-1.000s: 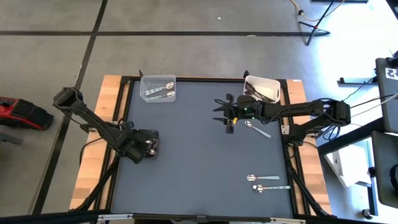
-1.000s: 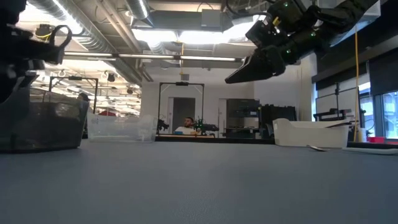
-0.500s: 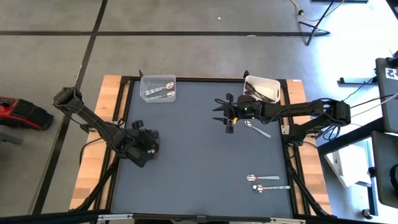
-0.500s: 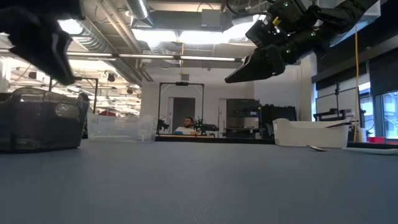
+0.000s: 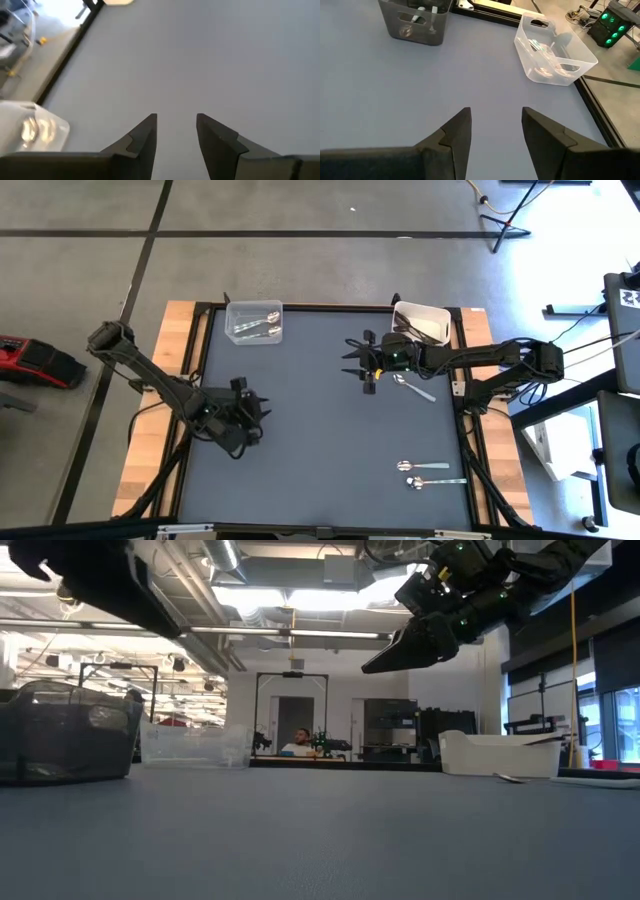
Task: Sort silverware by color (type)
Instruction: Put the blue spoon into the black bin
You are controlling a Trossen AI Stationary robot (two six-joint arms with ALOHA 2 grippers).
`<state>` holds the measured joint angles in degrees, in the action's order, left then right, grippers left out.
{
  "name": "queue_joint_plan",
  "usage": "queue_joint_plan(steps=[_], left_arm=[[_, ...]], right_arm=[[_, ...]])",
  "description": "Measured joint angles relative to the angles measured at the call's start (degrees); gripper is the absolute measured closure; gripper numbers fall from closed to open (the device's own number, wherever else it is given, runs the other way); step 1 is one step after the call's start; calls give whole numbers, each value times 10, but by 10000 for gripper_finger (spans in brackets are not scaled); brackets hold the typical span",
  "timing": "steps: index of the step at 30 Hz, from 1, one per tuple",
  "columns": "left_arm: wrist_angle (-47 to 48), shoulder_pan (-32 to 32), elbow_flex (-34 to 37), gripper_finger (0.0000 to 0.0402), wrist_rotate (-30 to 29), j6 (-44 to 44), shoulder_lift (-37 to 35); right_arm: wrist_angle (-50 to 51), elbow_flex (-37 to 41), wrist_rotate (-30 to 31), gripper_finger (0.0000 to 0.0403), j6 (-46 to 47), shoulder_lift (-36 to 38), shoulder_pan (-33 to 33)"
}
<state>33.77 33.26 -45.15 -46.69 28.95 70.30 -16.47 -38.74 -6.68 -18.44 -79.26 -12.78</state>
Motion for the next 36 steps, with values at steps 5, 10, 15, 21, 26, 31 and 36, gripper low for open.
queue_joint_plan(steps=[5,10,15,21,26,31,36], left_arm=[[-16,0,0,269,-24,-24,38],[-45,0,1,269,-24,-24,92],[-86,0,1,269,-24,-41,139],[-110,-12,1,269,-24,-42,161],[-146,-23,1,269,-14,-36,161],[-188,-19,1,269,18,-40,161],[-202,-16,1,269,27,-40,161]], right_arm=[[0,0,22,238,1,0,0],[47,0,68,238,3,28,0],[148,0,102,238,48,93,0],[321,0,112,238,150,167,0],[496,0,117,238,300,180,0],[613,1,142,238,383,152,0],[678,1,147,238,423,110,0]])
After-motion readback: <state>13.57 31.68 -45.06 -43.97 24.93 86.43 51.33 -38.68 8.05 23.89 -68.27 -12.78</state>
